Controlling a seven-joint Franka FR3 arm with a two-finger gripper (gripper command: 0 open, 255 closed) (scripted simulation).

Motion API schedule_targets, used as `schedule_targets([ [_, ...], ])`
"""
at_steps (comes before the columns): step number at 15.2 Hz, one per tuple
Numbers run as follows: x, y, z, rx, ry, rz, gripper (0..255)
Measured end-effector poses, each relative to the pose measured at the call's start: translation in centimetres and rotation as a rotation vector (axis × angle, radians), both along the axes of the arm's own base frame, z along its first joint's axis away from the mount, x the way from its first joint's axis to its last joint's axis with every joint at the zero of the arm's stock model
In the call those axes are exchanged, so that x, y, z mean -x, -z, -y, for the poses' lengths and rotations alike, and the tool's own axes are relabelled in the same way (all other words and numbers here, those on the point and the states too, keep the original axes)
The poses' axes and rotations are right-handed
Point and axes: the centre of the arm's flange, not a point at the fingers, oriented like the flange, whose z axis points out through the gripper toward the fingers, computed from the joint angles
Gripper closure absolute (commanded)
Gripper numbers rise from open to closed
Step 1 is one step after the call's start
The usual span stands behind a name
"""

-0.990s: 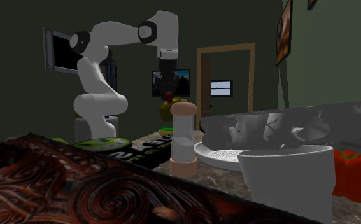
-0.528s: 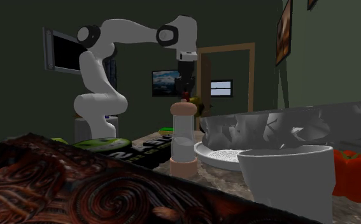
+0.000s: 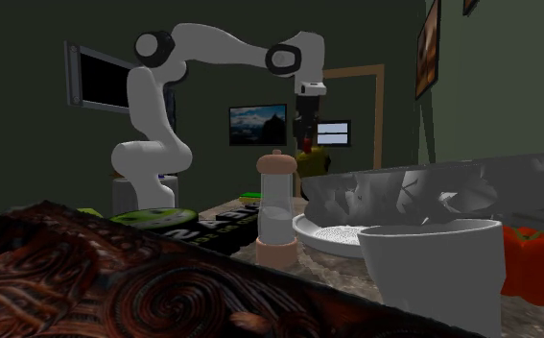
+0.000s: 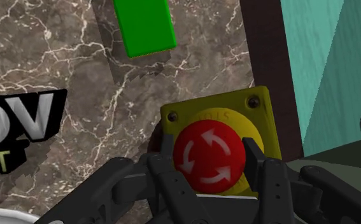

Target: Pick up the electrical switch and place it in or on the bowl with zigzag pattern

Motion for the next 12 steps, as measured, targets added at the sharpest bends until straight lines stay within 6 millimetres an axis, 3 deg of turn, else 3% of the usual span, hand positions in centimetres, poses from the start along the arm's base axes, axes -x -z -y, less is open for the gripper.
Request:
schedule_targets([
  [3, -0.6, 0.3, -3.2, 0.000, 0.000, 0.000, 255],
  [12, -0.9, 4.7, -3.6, -0.001, 0.002, 0.000, 255],
])
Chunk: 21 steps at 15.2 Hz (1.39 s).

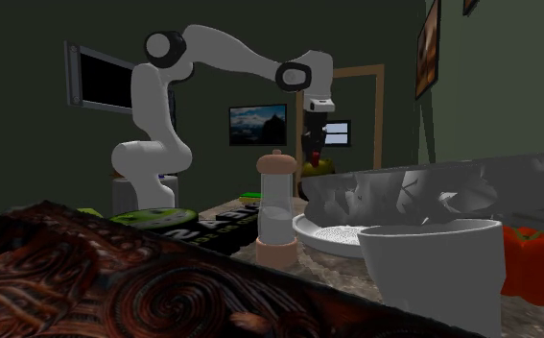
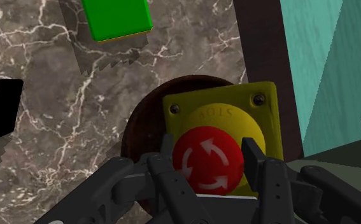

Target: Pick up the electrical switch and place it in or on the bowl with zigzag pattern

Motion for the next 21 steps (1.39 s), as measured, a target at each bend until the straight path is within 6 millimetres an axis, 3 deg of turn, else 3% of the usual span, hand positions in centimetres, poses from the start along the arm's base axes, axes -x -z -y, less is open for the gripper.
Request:
schedule_targets([
  [5, -0.1, 1.9, 0.2, -0.005, 0.003, 0.009, 255],
  [11, -0.2, 2.1, -0.1, -0.009, 0.005, 0.016, 255],
  [12, -0.2, 2.1, 0.0, -0.009, 0.004, 0.015, 0],
  [18, -0.1, 2.7, 0.0, -0.001, 0.000, 0.001, 0],
  [21, -0.4, 0.0, 0.1, -0.001, 0.000, 0.002, 0],
])
